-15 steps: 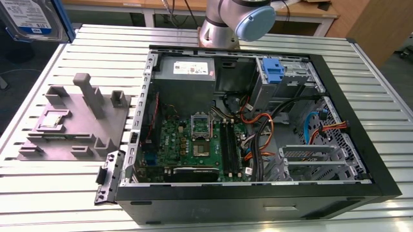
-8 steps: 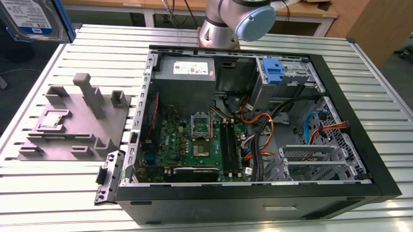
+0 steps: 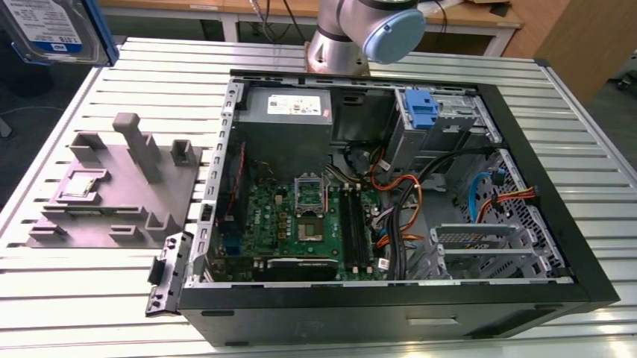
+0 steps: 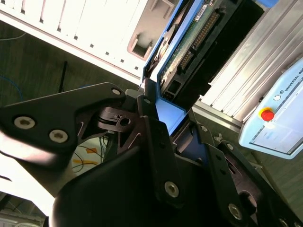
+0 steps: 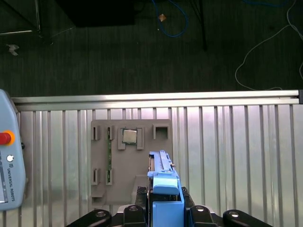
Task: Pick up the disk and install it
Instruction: 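Pick up the disk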
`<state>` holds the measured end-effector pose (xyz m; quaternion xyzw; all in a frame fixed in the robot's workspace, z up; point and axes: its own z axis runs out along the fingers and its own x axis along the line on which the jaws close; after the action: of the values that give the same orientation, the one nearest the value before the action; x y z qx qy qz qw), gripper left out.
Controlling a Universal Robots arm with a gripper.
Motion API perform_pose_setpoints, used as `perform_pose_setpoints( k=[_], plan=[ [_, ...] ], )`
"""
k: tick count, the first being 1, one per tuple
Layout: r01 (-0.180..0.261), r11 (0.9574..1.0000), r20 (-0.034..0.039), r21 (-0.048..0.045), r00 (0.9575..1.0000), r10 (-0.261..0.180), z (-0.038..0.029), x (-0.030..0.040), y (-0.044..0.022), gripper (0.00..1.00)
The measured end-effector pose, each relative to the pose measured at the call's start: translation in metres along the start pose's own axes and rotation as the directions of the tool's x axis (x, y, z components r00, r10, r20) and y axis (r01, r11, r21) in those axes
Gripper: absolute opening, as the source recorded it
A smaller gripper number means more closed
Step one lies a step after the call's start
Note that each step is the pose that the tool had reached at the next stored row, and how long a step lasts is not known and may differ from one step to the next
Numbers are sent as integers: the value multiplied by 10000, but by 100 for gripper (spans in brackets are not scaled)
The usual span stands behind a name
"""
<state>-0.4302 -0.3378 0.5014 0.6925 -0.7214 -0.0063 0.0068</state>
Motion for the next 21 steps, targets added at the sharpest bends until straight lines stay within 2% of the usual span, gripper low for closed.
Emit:
perform_pose_setpoints(
  k=[21],
  plan=[
    [-1,10000,1,1,10000,1,-1,-4,-97,36]
  ],
)
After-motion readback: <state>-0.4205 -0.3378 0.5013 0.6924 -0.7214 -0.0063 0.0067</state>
